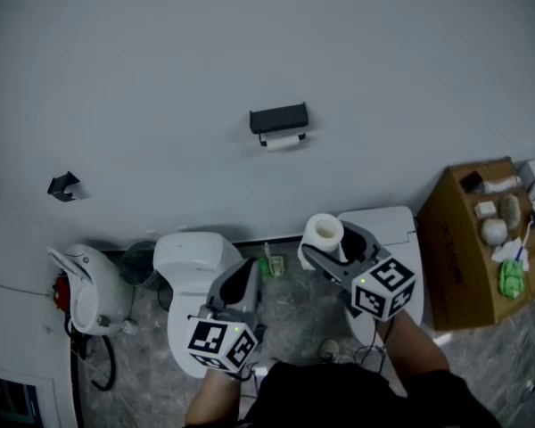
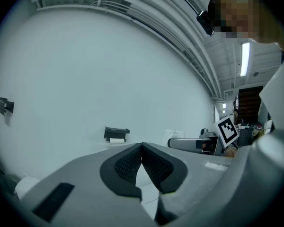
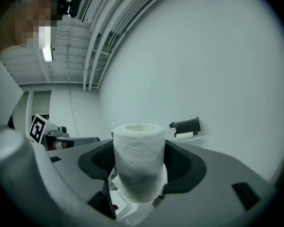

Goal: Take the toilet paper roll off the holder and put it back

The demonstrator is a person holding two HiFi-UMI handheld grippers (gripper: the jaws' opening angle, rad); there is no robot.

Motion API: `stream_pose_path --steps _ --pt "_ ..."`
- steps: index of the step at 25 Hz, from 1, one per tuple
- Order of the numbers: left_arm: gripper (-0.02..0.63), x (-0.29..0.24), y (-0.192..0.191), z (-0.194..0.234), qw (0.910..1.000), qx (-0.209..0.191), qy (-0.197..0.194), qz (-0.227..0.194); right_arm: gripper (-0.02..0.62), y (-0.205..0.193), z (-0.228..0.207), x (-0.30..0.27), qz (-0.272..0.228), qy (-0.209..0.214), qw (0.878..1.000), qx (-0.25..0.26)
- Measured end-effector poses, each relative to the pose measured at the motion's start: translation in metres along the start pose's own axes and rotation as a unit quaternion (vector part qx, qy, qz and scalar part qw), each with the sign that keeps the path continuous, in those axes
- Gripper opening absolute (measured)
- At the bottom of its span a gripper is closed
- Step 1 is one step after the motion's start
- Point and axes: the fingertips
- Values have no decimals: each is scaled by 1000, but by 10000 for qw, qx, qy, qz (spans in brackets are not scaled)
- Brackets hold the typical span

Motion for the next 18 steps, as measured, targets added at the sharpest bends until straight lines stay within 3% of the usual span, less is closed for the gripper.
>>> stream_pose_path --steps 8,18 --pt "3 -48 -6 20 9999 114 -44 57 296 12 -40 -27 55 -90 9999 -16" --pt "4 -116 -8 89 9973 175 -711 -42 296 30 -78 -97 -65 -745 9972 -44"
Point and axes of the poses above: the fingertips, and each gripper's own axes: x backward along the fingers, z to its left, y out of its top, and after that the axes turned 11 degrees about -x, right-handed
